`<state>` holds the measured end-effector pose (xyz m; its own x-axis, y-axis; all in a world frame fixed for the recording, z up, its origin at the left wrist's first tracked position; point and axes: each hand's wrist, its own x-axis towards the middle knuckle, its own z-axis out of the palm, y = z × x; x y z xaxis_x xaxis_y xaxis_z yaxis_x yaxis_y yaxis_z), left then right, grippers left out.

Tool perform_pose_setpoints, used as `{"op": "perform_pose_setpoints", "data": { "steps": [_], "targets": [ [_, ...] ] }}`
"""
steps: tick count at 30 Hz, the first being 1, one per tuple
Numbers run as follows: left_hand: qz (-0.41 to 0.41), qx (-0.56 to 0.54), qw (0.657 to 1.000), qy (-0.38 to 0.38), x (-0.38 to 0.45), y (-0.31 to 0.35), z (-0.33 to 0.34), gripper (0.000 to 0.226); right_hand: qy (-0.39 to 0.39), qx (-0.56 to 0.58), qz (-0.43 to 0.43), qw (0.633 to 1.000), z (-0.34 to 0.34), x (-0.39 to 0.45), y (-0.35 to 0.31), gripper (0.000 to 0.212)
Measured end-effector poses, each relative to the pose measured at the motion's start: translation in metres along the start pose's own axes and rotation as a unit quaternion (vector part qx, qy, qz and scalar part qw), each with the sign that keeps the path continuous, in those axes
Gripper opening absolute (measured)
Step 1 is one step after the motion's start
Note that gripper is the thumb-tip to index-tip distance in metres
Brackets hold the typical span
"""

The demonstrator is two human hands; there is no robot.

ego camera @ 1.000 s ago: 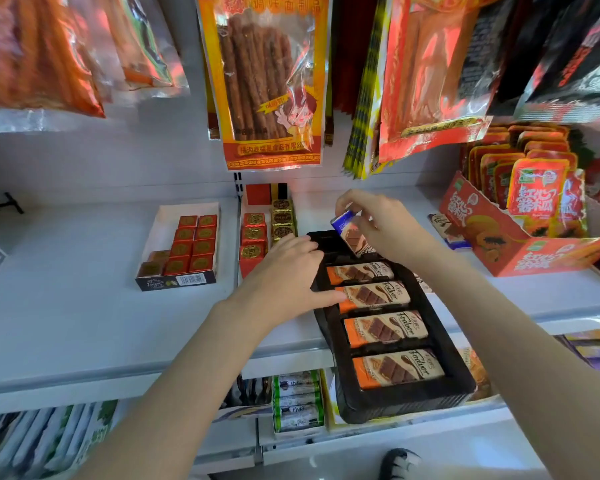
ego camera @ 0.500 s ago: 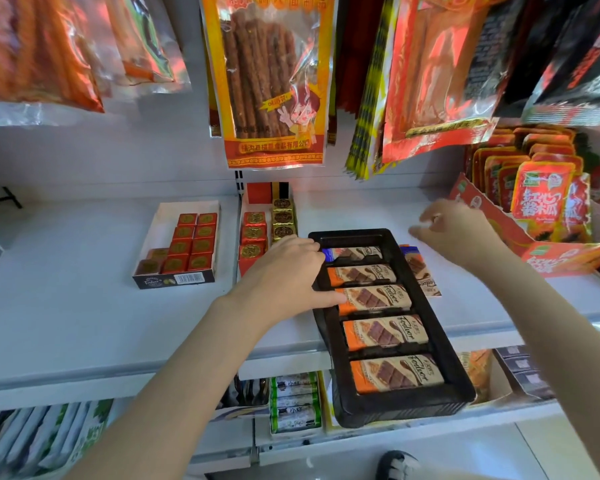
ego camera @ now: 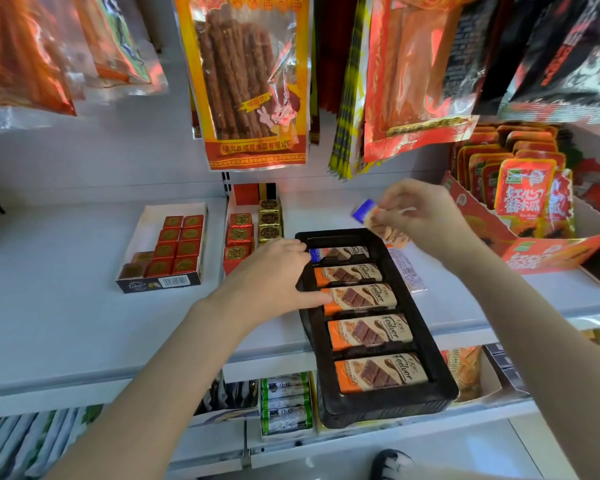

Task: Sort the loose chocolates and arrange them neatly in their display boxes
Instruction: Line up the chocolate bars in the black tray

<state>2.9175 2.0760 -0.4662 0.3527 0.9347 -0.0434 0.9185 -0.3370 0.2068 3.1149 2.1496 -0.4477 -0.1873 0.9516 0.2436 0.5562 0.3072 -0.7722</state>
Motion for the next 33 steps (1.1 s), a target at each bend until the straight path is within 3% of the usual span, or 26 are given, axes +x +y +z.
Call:
{"op": "perform_pose_setpoints", "data": {
  "steps": [3, 6, 11, 15, 18, 20, 24, 27, 30, 33],
  "targets": [
    [0.000, 0.006, 1.000, 0.001, -0.001, 0.000, 0.000, 0.068, -0.062, -0.084, -0.078, 0.991, 0.036, 0.001, -0.006, 0.010],
    [0.003, 0.014, 1.000, 0.006, -0.002, -0.001, 0.002, 0.070, -0.097, -0.136, -0.100, 0.981, 0.059, 0.002, 0.004, 0.012],
    [0.005, 0.007, 1.000, 0.009, -0.002, -0.001, 0.003, 0.070, -0.074, -0.192, -0.109, 0.973, 0.058, 0.000, 0.015, 0.020],
    [0.008, -0.003, 1.000, 0.002, -0.002, 0.000, 0.001, 0.071, 0.035, -0.224, -0.013, 0.974, 0.020, 0.001, 0.029, 0.019],
    [0.008, -0.020, 1.000, -0.005, -0.002, 0.003, 0.000, 0.066, 0.008, -0.264, 0.116, 0.957, 0.001, -0.008, 0.047, 0.036],
    [0.007, -0.024, 1.000, -0.008, -0.002, 0.004, -0.001, 0.065, -0.024, -0.278, 0.135, 0.951, 0.002, -0.015, 0.053, 0.042],
    [-0.002, -0.028, 0.999, -0.016, -0.002, 0.005, -0.002, 0.065, -0.052, -0.218, 0.163, 0.961, 0.008, -0.016, 0.048, 0.031],
    [-0.003, -0.028, 0.999, -0.017, -0.001, 0.005, -0.002, 0.064, 0.017, -0.141, 0.178, 0.974, 0.009, -0.014, 0.043, 0.021],
    [-0.003, -0.032, 0.999, -0.019, -0.002, 0.004, -0.002, 0.066, 0.087, -0.069, 0.099, 0.989, -0.003, -0.012, 0.027, 0.015],
    [-0.006, -0.032, 0.999, -0.021, -0.002, 0.003, -0.001, 0.070, -0.062, 0.051, 0.058, 0.995, -0.004, -0.016, 0.007, 0.014]
  ]
}}
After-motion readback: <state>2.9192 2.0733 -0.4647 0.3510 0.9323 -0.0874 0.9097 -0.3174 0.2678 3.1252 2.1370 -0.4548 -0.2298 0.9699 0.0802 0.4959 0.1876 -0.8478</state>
